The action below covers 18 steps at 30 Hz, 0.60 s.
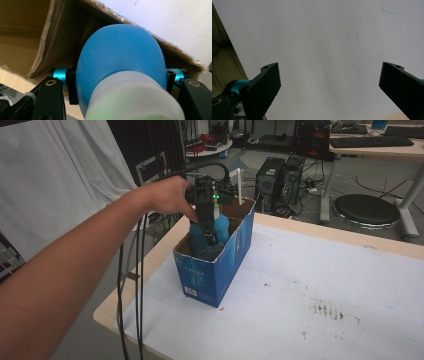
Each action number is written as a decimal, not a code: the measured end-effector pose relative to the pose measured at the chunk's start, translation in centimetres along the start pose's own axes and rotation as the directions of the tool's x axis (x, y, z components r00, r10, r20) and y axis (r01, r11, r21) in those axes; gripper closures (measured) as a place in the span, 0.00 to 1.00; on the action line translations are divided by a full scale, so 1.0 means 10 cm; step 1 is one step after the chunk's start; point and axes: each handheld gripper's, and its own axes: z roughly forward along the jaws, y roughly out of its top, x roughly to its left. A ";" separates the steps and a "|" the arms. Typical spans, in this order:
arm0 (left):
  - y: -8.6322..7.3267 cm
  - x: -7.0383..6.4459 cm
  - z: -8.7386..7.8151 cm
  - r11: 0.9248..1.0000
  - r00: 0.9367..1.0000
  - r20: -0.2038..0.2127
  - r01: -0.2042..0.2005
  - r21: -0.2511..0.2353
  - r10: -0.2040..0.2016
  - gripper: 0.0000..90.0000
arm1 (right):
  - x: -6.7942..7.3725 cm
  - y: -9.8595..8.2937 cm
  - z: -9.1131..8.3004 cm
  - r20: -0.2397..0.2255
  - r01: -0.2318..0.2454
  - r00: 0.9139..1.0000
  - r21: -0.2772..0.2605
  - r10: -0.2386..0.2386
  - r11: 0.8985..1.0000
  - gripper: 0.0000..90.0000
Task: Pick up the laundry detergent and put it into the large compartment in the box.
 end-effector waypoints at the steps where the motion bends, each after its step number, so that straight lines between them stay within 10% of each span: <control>1: 0.00 0.00 0.00 1.000 1.000 0.000 0.000 0.000 0.000 0.42 | 0.00 0.00 0.00 0.000 0.000 1.000 0.000 0.000 1.000 0.03; 18: -0.02 0.03 0.33 1.000 1.000 0.030 0.000 0.022 -0.001 0.42 | -0.01 0.00 0.04 0.001 -0.004 1.000 0.010 0.004 1.000 0.03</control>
